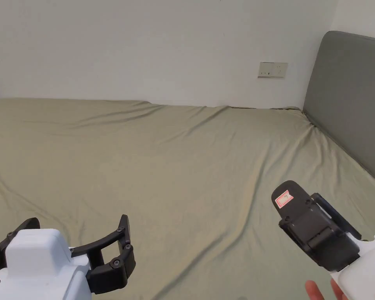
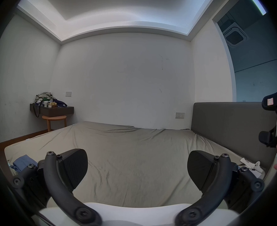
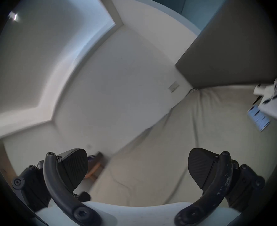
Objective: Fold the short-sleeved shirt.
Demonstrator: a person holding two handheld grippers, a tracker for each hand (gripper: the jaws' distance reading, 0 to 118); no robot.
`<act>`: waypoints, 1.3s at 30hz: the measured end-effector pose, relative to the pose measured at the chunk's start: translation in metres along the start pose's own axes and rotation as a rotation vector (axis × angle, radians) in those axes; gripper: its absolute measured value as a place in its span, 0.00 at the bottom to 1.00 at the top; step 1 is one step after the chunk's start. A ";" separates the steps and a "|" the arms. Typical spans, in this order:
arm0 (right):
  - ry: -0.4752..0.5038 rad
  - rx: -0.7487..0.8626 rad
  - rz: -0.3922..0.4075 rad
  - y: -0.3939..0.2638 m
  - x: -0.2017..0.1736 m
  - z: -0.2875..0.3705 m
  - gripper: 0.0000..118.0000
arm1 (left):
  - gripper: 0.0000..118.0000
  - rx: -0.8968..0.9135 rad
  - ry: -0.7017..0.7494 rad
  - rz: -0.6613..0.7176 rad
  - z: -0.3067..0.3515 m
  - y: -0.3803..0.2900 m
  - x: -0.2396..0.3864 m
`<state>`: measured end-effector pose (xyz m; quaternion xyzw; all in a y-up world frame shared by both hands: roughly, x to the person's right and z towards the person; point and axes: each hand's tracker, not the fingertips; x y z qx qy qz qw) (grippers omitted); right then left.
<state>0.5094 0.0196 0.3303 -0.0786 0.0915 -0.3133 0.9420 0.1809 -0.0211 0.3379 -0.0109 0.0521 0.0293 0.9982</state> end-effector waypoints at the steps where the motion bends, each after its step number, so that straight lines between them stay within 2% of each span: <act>1: -0.013 0.013 0.039 -0.002 -0.005 0.002 1.00 | 1.00 -0.001 -0.002 -0.001 0.000 0.000 0.000; 3: 0.025 0.033 0.087 -0.005 -0.008 0.003 1.00 | 1.00 -0.002 -0.004 -0.006 0.000 0.000 0.002; 9: 0.043 0.012 0.048 -0.010 -0.010 -0.004 1.00 | 1.00 -0.008 -0.010 -0.014 0.000 0.000 0.003; 13: 0.016 0.029 0.066 -0.011 -0.009 -0.006 1.00 | 1.00 -0.008 -0.004 -0.014 -0.001 0.000 0.001; 22: 0.024 0.022 0.087 -0.010 -0.014 -0.006 1.00 | 1.00 -0.012 -0.002 -0.010 -0.001 0.000 0.000; 27: 0.080 -0.006 0.063 -0.010 -0.015 -0.004 1.00 | 1.00 -0.013 -0.002 -0.008 -0.002 0.000 0.000; 32: 0.141 0.007 0.099 -0.008 -0.019 0.000 1.00 | 1.00 -0.015 -0.003 -0.007 -0.002 0.001 0.000; 37: 0.168 0.019 0.043 -0.008 -0.018 0.004 1.00 | 1.00 -0.015 -0.001 -0.001 -0.002 0.001 0.000; 39: 0.177 0.029 0.068 -0.007 -0.016 0.005 1.00 | 1.00 -0.016 0.000 0.000 -0.002 0.001 -0.001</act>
